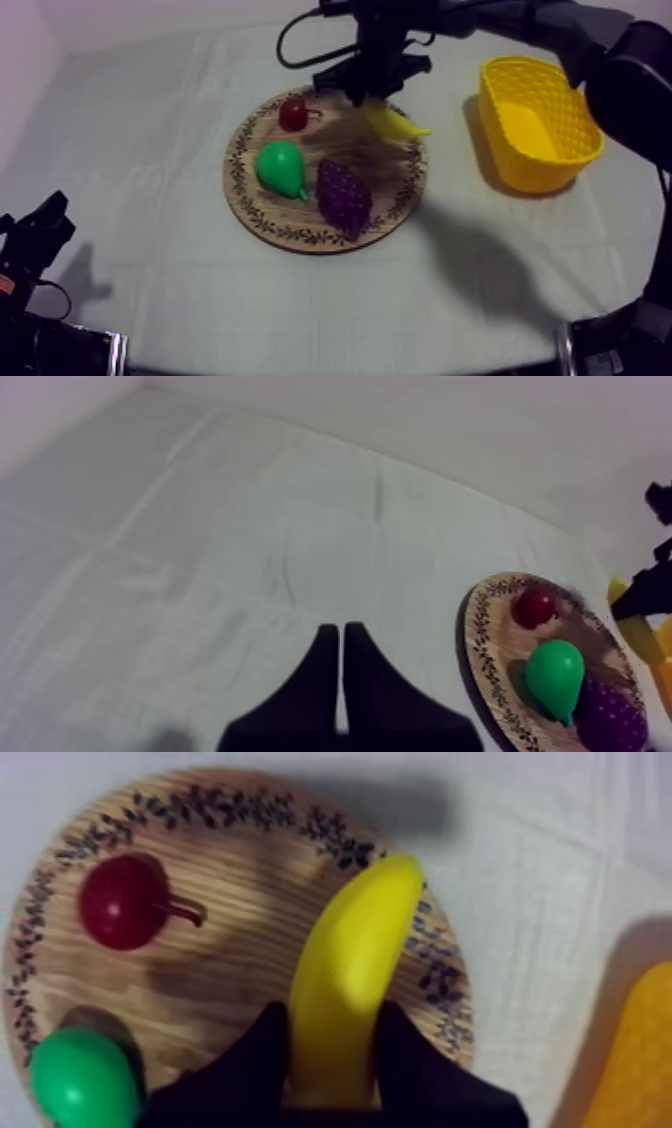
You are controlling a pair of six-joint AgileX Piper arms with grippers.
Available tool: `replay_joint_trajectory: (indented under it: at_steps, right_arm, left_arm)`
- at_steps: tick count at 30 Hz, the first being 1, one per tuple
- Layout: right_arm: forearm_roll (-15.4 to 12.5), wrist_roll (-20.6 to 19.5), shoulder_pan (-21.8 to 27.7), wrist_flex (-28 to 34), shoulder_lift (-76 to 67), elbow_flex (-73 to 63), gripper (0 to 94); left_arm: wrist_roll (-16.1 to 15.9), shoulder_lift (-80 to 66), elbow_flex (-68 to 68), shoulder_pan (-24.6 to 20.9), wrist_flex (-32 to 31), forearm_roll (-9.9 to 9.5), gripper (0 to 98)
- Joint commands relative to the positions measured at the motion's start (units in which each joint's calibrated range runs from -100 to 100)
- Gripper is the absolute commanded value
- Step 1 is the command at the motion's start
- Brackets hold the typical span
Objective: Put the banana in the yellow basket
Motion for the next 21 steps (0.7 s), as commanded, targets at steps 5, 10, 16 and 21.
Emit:
replay_joint_trajectory:
  at_steps: [5,10,16,21]
  right_arm:
    - [0.6,0.5,0.2,1.8,-8.8,1.8,20.2]
    - [0.9,1.4,1.4,3.4,-17.4,4.0,20.8]
    - [1.0,3.0,4.5,4.6,-26.6,7.4,21.0]
    - [1.4,3.9,7.1,3.7,-34.2,13.7,21.2]
  left_arm:
    - [0.0,0.0,0.0,0.0,0.0,-0.01,0.1]
    - [0.0,0.0,0.0,0.0,0.0,-0.01,0.1]
    - [0.0,0.0,0.0,0.0,0.0,-0.01,0.1]
    - [0.0,0.0,0.0,0.0,0.0,-0.01,0.1]
